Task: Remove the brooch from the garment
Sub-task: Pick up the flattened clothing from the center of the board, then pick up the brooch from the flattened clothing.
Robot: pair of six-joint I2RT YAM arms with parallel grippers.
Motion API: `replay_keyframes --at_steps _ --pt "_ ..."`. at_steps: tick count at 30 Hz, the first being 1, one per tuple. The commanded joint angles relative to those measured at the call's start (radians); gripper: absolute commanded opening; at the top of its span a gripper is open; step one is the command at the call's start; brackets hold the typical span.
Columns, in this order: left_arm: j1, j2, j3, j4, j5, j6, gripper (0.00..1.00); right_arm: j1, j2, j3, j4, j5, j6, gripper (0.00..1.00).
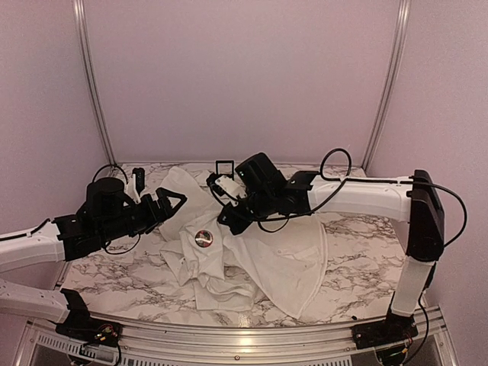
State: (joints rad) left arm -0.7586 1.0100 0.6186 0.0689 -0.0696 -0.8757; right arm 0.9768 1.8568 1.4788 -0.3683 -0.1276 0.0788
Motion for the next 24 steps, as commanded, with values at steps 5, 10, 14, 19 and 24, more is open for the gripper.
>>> replay_keyframes --at_steps 5,10,14,19,24 --pt "0.007 0.061 0.017 0.071 0.155 -0.03 0.81 -0.027 0.038 0.098 0.012 -0.123 0.13 0.0" --pt "0.007 0.058 0.017 0.014 0.189 -0.035 0.73 -0.062 0.028 0.072 0.058 -0.237 0.209 0.0" --pt "0.007 0.056 0.011 -0.01 0.215 -0.039 0.64 -0.076 -0.007 0.019 0.139 -0.319 0.271 0.0" --pt "0.004 0.09 0.017 -0.022 0.277 -0.046 0.61 -0.076 -0.019 0.009 0.202 -0.408 0.333 0.0" --pt "0.001 0.104 0.044 -0.096 0.267 -0.024 0.65 -0.076 -0.022 0.022 0.228 -0.431 0.349 0.0"
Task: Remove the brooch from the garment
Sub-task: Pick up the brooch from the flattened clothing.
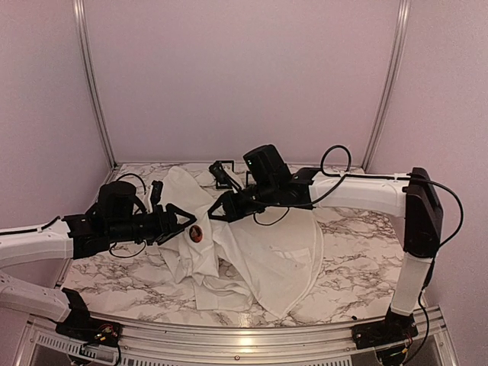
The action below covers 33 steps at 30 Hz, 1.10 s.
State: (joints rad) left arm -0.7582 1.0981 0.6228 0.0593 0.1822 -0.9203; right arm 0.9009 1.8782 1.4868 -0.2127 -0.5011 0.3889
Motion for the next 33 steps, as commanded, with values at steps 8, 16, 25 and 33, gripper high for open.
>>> replay_keyframes --at_steps 8,16,25,33 --pt "0.001 0.044 0.072 -0.111 -0.007 0.041 0.71 0.016 -0.019 0.027 0.11 -0.102 0.068 0.0" --pt "0.002 0.101 0.096 -0.102 0.02 0.049 0.62 0.033 0.03 0.06 0.122 -0.113 0.087 0.0" --pt "0.001 0.11 0.128 -0.162 0.026 0.074 0.41 0.031 0.065 0.119 0.065 -0.082 0.059 0.0" --pt "0.002 0.071 0.144 -0.243 -0.007 0.095 0.3 0.022 0.083 0.164 0.018 -0.035 0.056 0.0"
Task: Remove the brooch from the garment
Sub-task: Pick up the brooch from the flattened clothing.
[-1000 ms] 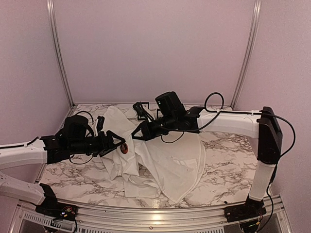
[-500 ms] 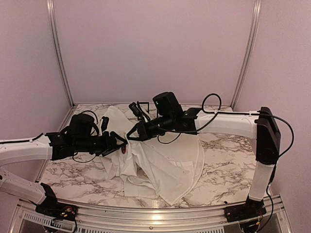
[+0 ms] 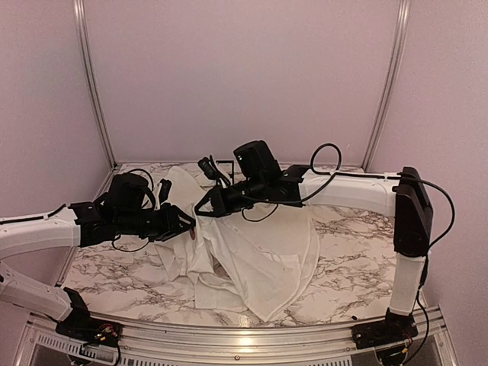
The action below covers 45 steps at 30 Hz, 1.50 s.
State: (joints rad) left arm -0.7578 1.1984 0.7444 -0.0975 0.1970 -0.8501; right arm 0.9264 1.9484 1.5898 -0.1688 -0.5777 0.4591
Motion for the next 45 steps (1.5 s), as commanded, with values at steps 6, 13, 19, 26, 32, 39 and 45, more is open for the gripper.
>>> replay_keyframes --at_steps 6,13,19,26,32,39,45 --pt "0.004 -0.048 0.028 -0.147 -0.037 0.047 0.23 0.0 0.005 0.09 -0.091 0.084 -0.047 0.0" --pt "0.003 -0.031 0.032 -0.157 -0.024 0.054 0.11 0.043 0.023 0.153 -0.174 0.155 -0.096 0.0" --pt "0.003 -0.035 0.033 -0.154 -0.033 0.052 0.06 0.048 0.023 0.146 -0.19 0.189 -0.107 0.0" --pt "0.003 -0.035 0.024 -0.126 -0.041 0.07 0.0 0.047 0.008 0.127 -0.225 0.284 -0.114 0.0" --pt "0.002 -0.106 -0.061 0.047 -0.127 0.041 0.0 0.053 -0.013 0.069 -0.212 0.32 -0.1 0.0" --pt "-0.013 -0.132 -0.084 0.166 -0.27 0.073 0.0 0.079 -0.014 0.055 -0.212 0.331 -0.09 0.0" --pt "-0.026 -0.147 -0.086 0.17 -0.37 0.129 0.0 0.091 -0.028 0.037 -0.224 0.352 -0.105 0.0"
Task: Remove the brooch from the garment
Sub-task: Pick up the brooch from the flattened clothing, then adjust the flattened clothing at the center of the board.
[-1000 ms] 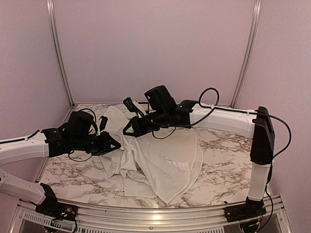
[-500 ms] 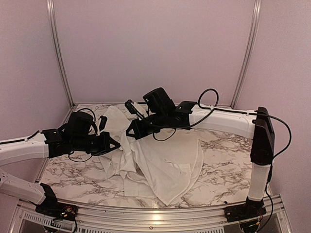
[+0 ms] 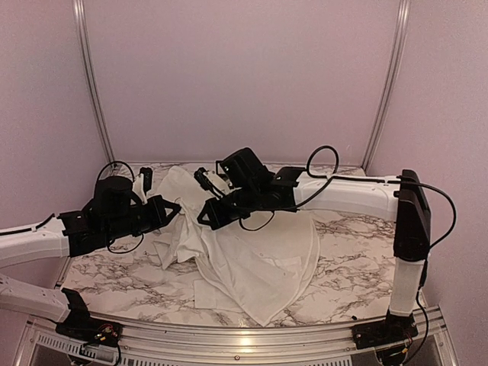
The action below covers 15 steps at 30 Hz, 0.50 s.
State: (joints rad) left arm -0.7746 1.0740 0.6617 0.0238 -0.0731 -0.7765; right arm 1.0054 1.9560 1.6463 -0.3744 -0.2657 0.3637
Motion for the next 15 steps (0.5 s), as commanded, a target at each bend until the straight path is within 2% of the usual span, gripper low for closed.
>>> replay_keyframes --at_steps 1,7,15 --pt "-0.011 -0.022 0.002 0.035 -0.114 0.066 0.0 0.011 -0.043 -0.027 -0.022 0.062 -0.006 0.0" --pt "-0.018 -0.067 -0.037 0.057 -0.175 0.081 0.0 0.011 -0.055 -0.035 -0.024 0.047 -0.026 0.0" --pt "-0.034 -0.043 -0.127 0.346 -0.231 0.075 0.0 0.047 -0.034 -0.019 0.001 -0.082 -0.073 0.0"
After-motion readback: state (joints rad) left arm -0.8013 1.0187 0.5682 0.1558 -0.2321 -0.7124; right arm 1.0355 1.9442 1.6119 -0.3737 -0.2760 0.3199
